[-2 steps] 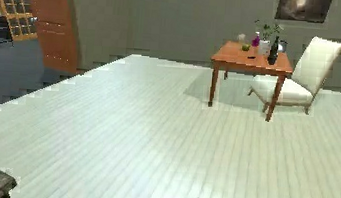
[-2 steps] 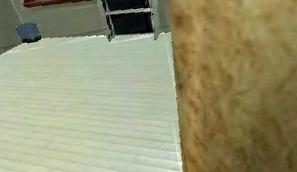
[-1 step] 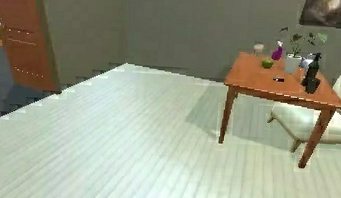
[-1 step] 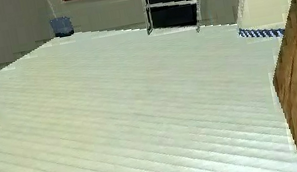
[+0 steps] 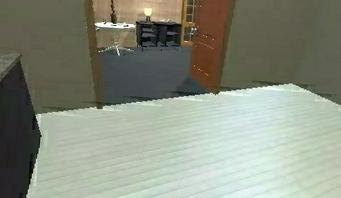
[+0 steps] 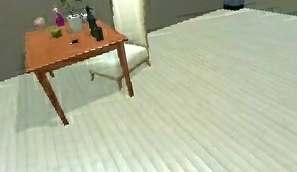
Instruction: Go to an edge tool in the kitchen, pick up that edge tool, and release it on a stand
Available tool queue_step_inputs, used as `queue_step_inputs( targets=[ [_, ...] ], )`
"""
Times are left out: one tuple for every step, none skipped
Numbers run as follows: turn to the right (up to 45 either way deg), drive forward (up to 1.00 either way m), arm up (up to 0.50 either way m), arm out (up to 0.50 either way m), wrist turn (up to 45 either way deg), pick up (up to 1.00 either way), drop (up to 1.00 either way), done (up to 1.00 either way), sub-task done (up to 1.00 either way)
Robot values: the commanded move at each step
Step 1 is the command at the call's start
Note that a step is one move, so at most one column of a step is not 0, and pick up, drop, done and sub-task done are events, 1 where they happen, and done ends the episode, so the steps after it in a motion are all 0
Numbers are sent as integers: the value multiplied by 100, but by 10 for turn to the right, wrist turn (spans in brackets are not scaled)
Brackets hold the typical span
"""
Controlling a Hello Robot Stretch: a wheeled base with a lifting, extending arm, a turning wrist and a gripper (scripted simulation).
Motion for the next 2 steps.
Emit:
queue_step_inputs(
  targets=[
    [-210, 0, 0, 0, 0, 0, 0, 0, 0],
    [0, 100, 0, 0, 0, 0, 0, 0, 0]
  ],
)
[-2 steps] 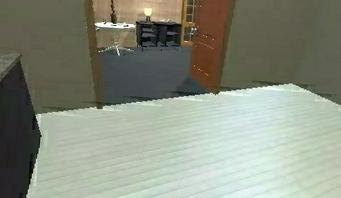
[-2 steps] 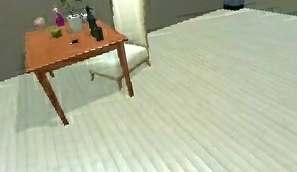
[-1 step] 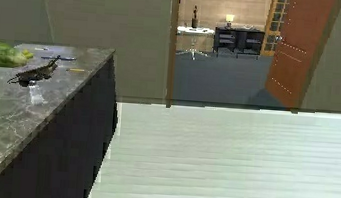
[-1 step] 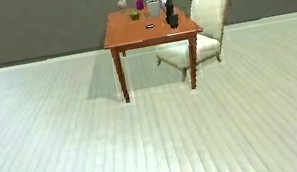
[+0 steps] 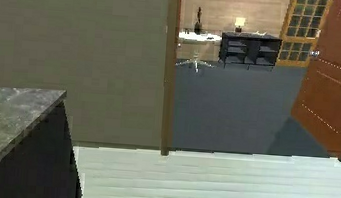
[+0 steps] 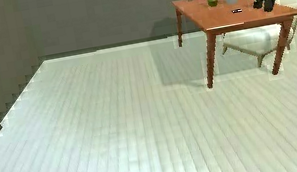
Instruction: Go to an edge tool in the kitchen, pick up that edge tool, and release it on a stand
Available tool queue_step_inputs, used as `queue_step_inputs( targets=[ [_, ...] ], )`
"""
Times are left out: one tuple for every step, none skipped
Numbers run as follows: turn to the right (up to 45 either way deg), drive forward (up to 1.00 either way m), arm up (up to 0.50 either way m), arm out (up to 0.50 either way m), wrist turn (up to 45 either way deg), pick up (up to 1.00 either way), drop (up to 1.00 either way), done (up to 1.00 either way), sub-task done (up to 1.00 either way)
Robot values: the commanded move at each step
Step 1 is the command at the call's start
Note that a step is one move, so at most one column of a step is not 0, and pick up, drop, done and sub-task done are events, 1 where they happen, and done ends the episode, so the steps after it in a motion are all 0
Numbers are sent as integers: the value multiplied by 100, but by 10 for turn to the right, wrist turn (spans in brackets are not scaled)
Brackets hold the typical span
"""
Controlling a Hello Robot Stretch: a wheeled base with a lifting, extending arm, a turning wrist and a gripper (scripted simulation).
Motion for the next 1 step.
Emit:
queue_step_inputs(
  targets=[
    [0, 40, 0, 0, 0, 0, 0, 0, 0]
  ],
)
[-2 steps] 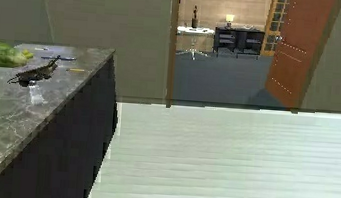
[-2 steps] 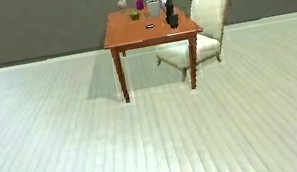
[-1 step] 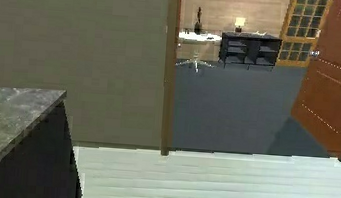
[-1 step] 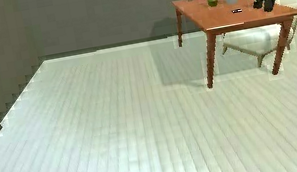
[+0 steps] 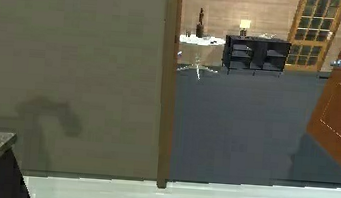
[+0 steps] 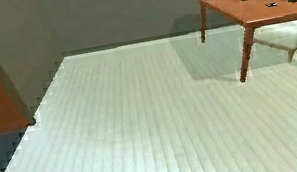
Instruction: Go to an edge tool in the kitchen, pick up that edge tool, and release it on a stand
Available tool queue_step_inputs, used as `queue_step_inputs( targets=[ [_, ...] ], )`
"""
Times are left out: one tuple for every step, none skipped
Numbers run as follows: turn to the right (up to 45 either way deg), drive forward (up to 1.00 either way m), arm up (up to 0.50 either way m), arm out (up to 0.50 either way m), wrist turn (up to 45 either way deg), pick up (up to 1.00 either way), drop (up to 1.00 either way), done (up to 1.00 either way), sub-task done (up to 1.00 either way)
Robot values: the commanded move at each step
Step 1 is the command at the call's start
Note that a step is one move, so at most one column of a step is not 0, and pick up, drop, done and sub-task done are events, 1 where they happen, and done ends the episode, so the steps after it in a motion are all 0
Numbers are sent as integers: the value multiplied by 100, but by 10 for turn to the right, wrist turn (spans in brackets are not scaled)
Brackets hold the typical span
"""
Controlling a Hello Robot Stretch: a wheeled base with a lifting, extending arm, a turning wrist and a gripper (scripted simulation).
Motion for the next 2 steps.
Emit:
queue_step_inputs(
  targets=[
    [-450, 0, 0, 0, 0, 0, 0, 0, 0],
    [-450, 0, 0, 0, 0, 0, 0, 0, 0]
  ],
)
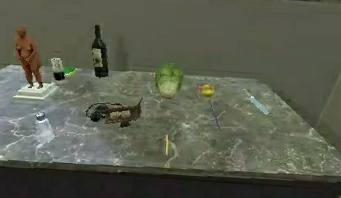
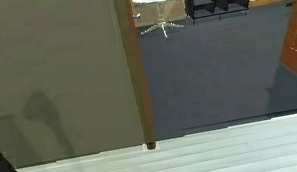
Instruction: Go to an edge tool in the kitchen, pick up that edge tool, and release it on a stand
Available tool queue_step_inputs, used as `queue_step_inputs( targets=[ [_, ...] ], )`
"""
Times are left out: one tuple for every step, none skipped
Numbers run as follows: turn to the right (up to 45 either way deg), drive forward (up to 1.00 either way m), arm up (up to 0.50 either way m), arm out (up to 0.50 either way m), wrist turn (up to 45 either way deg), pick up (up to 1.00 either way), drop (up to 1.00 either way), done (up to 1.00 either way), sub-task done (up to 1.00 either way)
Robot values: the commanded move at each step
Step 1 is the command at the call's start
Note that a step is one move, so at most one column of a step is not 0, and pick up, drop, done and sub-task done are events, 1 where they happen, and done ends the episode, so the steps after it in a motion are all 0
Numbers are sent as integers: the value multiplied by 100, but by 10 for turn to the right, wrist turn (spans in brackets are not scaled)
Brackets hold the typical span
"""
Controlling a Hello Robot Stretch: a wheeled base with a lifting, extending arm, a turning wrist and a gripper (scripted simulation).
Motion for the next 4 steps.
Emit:
queue_step_inputs(
  targets=[
    [0, 30, 0, 0, 0, 0, 0, 0, 0],
    [-450, 0, 0, 0, 0, 0, 0, 0, 0],
    [-150, 0, 0, 0, 0, 0, 0, 0, 0],
    [0, 0, 50, 0, 0, 0, 0, 0, 0]
  ],
)
